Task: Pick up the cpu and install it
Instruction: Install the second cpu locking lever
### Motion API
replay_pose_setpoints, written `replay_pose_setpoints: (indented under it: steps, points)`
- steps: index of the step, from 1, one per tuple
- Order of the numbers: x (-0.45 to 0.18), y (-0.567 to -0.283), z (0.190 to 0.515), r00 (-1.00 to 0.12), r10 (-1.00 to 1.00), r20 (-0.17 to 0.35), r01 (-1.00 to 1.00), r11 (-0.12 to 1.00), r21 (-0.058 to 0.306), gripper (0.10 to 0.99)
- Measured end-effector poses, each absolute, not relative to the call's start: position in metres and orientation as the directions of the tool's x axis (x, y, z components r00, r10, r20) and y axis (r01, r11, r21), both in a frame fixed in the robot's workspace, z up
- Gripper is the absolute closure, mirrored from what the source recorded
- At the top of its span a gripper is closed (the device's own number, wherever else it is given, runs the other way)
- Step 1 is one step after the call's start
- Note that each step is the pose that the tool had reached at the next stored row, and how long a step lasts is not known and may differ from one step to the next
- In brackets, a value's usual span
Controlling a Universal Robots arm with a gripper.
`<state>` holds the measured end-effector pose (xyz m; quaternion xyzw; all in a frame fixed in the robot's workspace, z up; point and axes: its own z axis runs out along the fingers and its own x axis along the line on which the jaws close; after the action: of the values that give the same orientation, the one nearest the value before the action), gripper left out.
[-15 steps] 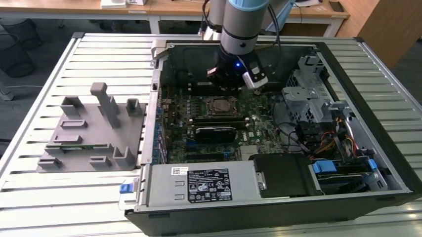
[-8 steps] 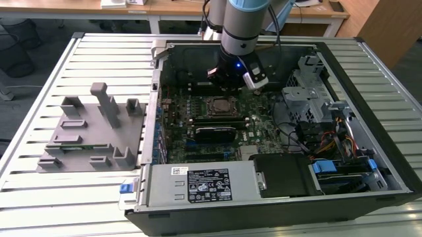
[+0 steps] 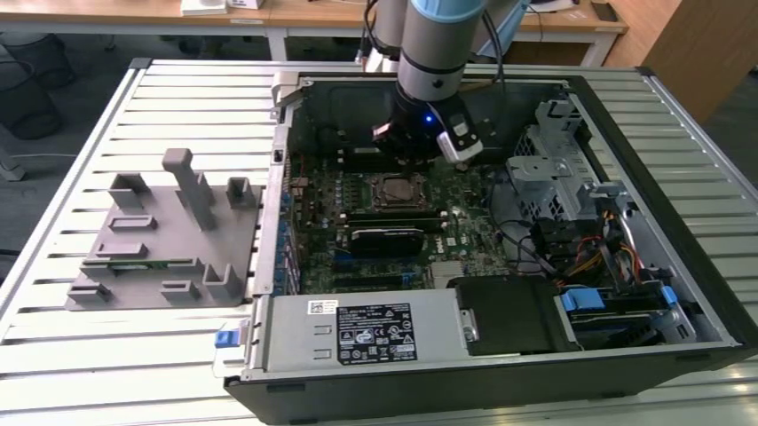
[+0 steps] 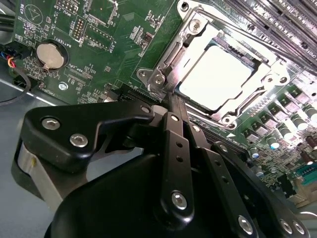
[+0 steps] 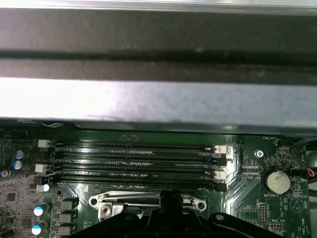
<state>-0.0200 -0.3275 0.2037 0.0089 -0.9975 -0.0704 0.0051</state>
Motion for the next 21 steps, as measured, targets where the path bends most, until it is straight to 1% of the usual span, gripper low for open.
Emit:
replay_pose_setpoints:
  steps: [21]
  points:
    - [-0.0193,-0.3338,0.2037,-1.0,-0.019,0.009,-0.017,0.99,0.14,0.98]
